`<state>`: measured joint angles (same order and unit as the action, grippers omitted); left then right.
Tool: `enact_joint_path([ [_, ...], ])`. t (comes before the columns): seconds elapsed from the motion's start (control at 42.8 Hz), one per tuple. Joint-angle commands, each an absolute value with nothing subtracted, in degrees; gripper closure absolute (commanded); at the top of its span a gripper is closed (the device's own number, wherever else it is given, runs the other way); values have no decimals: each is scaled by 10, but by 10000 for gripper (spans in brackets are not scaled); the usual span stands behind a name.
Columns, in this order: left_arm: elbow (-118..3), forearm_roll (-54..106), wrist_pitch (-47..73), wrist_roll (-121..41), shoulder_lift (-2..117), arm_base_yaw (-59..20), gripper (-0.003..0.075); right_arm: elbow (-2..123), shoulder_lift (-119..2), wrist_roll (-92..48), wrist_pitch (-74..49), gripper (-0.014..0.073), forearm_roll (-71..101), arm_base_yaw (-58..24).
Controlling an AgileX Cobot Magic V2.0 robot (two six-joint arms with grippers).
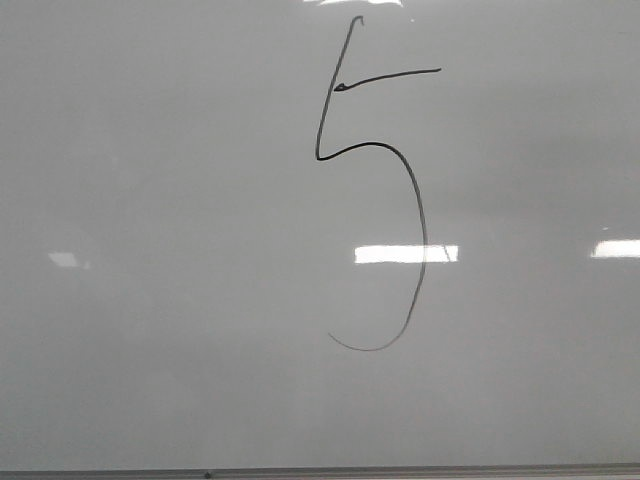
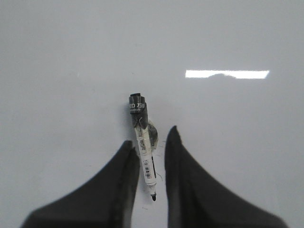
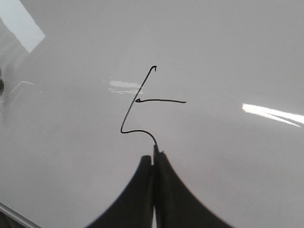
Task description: Write number 5 on whiteboard
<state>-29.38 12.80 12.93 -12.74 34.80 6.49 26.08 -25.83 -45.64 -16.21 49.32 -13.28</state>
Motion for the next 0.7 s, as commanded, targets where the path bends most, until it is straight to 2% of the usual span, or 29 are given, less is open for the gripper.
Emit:
enact_joint_path([
  [0.0, -295, 131, 92, -127, 311, 64, 739, 276, -260, -456, -139, 664, 504, -130],
  [0.164, -287, 131, 95, -127, 273, 64, 741, 276, -260, -456, -139, 664, 504, -130],
  [0.678, -287, 132, 95, -127, 270, 64, 741, 276, -260, -456, -139, 664, 504, -130],
])
